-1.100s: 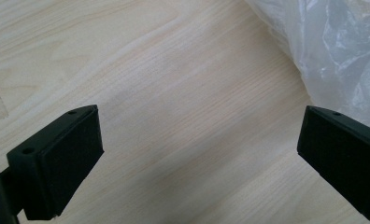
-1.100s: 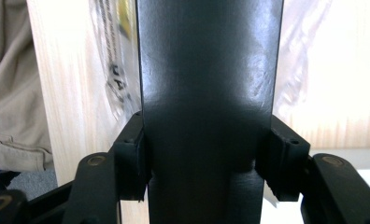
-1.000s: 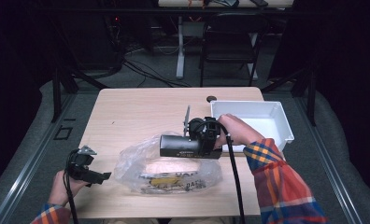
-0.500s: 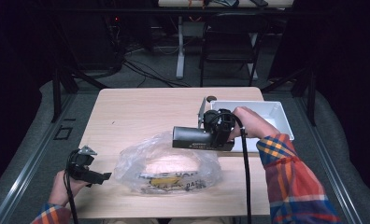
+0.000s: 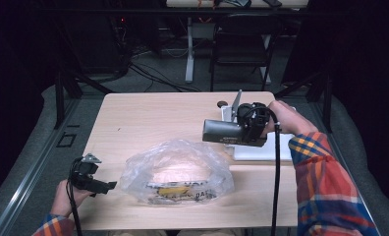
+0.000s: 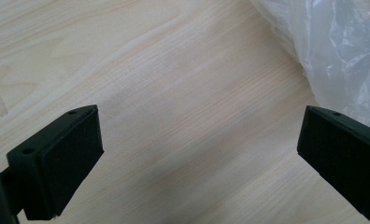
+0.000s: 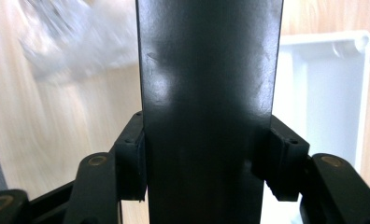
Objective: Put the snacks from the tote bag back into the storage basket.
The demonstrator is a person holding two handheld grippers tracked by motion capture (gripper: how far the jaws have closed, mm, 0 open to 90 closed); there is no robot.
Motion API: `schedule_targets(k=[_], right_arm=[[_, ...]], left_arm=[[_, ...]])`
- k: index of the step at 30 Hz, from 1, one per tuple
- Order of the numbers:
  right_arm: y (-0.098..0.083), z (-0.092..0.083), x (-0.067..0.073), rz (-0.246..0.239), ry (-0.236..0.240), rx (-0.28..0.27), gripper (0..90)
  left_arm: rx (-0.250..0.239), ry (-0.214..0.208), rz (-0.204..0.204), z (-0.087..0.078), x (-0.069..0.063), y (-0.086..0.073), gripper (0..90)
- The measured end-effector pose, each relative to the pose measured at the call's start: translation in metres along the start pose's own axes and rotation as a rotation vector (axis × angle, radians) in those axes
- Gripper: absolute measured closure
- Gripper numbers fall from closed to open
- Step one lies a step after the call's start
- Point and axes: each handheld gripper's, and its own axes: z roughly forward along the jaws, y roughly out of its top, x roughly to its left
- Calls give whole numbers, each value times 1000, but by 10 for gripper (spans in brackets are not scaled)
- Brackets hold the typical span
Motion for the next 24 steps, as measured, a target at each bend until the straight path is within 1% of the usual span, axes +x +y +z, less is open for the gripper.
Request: schedule_targets(k=[4, 6, 9, 11, 13, 15, 17, 21, 24], right_arm=[[-14, 2, -8, 15, 3, 28, 428], [-19, 4, -11, 5, 3, 43, 428], [-27, 9, -15, 12, 15, 37, 429], [-31, 10, -18, 11, 2, 44, 430], [-36, 14, -20, 18, 2, 42, 431], [-40, 17, -23, 18, 0, 60, 431], [-46, 20, -25, 31, -1, 56, 431], [-58, 26, -33, 51, 10, 73, 431], [-66, 32, -37, 64, 13, 80, 431]], left_arm=[[-2, 5, 1, -1, 0, 0, 1], [-5, 7, -3, -1, 0, -1, 1], [-5, 9, -6, -2, 1, -2, 1], [-6, 10, -13, -2, 1, -2, 1], [-8, 13, -12, -3, 1, -3, 1], [-9, 16, -14, -3, 1, -3, 1], [-13, 18, -18, -4, 0, -4, 1], [-24, 26, -28, -7, 0, -5, 1], [-26, 31, -28, -7, 1, -5, 1]])
